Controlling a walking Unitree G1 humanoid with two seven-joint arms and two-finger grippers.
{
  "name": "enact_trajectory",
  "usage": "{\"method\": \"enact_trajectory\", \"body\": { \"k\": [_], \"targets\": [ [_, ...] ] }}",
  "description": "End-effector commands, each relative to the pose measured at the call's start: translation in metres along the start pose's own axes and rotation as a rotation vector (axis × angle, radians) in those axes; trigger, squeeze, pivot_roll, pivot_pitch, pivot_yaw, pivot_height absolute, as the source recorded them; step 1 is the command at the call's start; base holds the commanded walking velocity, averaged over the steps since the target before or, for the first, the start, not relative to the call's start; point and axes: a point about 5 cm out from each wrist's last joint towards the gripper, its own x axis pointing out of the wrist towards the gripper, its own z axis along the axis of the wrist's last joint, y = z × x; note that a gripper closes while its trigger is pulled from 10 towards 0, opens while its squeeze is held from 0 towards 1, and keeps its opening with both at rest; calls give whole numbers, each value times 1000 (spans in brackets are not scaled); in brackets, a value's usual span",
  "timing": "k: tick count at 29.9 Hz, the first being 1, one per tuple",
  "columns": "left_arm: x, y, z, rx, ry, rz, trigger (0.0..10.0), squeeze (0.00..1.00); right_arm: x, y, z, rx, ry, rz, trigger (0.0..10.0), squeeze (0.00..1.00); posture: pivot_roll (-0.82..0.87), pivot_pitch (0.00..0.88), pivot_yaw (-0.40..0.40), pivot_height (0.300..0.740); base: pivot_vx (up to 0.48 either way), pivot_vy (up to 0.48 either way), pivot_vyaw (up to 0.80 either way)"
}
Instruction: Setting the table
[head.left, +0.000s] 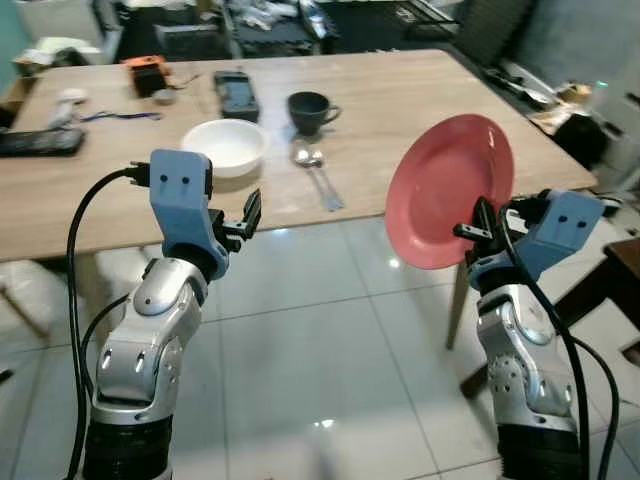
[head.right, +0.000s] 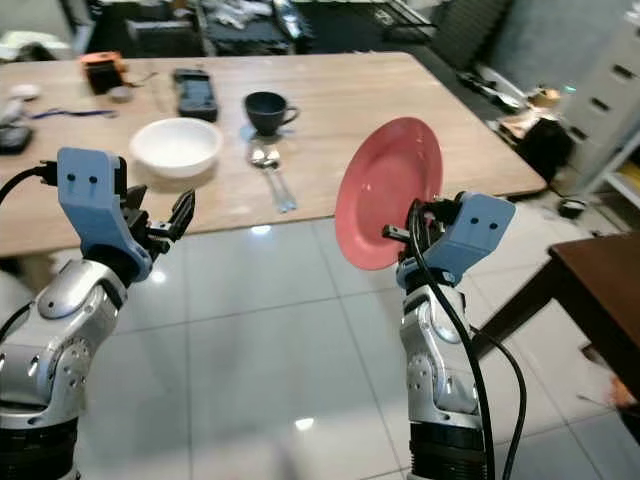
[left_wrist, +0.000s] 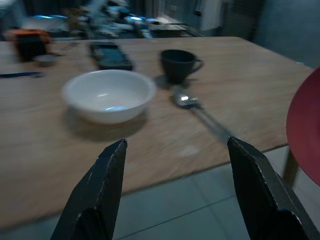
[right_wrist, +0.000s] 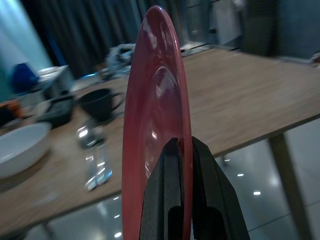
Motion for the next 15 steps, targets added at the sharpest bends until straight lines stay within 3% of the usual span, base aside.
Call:
{"method": "enact_trajectory", "body": {
  "k": [1,4,15],
  "targets": [
    [-1,-2,-4,-6,17,-8,10000,0,-2,-4,-1,0,-3,-12,10000,0,53,163,43,740,-244,0,0],
    [-1,-2,-4,-5,17,-8,10000,0,-3,-4,-1,1,-1,-13,10000,0,52,163,43,740,-244,0,0],
    [0,-1,-4,-18,11,-5,10000,0,-4,-5,-3,3,5,-17,10000,0,52,164,44,740,0,0,0]
  ]
}}
